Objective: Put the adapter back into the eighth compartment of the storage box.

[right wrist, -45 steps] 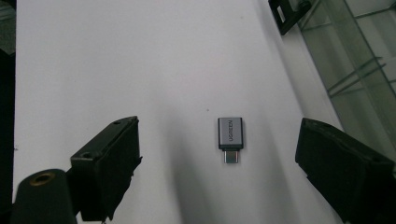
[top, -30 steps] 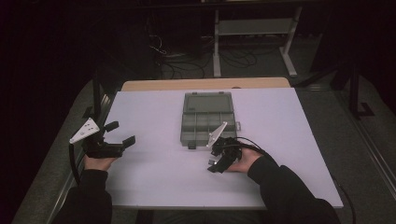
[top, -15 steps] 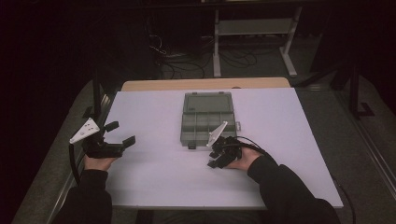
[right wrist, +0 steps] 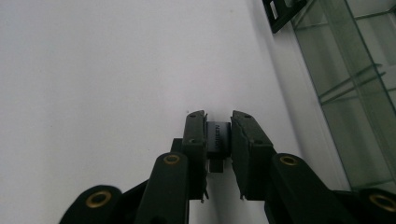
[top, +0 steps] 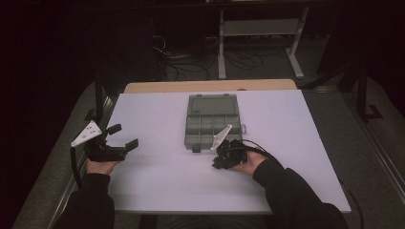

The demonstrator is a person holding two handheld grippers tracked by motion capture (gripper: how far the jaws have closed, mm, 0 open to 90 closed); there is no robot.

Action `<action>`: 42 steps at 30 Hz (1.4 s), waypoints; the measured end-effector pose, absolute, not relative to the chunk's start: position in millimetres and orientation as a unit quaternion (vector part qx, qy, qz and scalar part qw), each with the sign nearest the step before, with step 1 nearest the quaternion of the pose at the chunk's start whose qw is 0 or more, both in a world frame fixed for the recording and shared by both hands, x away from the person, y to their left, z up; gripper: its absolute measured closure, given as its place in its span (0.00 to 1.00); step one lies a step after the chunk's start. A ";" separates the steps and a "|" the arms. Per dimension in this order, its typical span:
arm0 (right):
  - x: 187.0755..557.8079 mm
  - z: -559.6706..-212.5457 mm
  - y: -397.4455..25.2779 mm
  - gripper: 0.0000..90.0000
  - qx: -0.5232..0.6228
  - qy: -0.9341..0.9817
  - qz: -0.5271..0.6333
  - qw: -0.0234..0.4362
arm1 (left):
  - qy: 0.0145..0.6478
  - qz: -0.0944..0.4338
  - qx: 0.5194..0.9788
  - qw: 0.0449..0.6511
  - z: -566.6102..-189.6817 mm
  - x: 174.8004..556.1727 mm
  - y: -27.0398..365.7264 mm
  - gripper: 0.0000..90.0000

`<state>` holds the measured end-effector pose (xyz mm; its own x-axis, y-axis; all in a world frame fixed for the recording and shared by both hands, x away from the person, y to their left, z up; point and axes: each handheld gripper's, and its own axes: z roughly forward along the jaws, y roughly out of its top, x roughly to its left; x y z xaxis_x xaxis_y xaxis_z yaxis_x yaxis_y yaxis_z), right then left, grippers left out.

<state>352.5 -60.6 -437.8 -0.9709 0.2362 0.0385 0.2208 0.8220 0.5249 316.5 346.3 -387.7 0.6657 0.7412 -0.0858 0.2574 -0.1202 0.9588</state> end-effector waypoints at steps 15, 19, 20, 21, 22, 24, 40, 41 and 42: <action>352.6 -431.2 -62.9 0.83 0.118 0.952 0.281 0.003 | 0.349 0.213 0.717 0.565 -388.0 316.8 346.5 0.00; 353.2 -428.9 -64.9 0.83 0.119 0.951 0.285 0.004 | 0.349 0.213 0.717 0.564 -388.0 316.8 346.4 0.00; 353.2 -426.3 -66.4 0.83 0.121 0.950 0.288 0.005 | 0.349 0.212 0.718 0.564 -388.1 316.8 346.4 0.00; 352.9 -425.1 -66.7 0.83 0.123 0.950 0.288 0.007 | 0.350 0.212 0.716 0.565 -388.2 316.9 346.3 0.00; 352.8 -423.7 -67.1 0.83 0.122 0.949 0.291 0.009 | 0.350 0.212 0.717 0.565 -388.2 317.0 346.3 0.00; 352.8 -422.4 -67.4 0.83 0.121 0.948 0.293 0.010 | 0.350 0.212 0.717 0.565 -388.3 317.1 346.3 0.00; 356.9 -400.1 -77.7 0.83 0.131 0.941 0.311 0.016 | 0.350 0.214 0.716 0.564 -388.0 316.8 346.7 0.00; 357.5 -398.4 -78.5 0.83 0.131 0.940 0.314 0.017 | 0.351 0.214 0.717 0.564 -388.0 316.8 346.7 0.00; 358.7 -395.5 -79.9 0.83 0.132 0.939 0.318 0.018 | 0.350 0.214 0.717 0.564 -388.0 316.8 346.7 0.00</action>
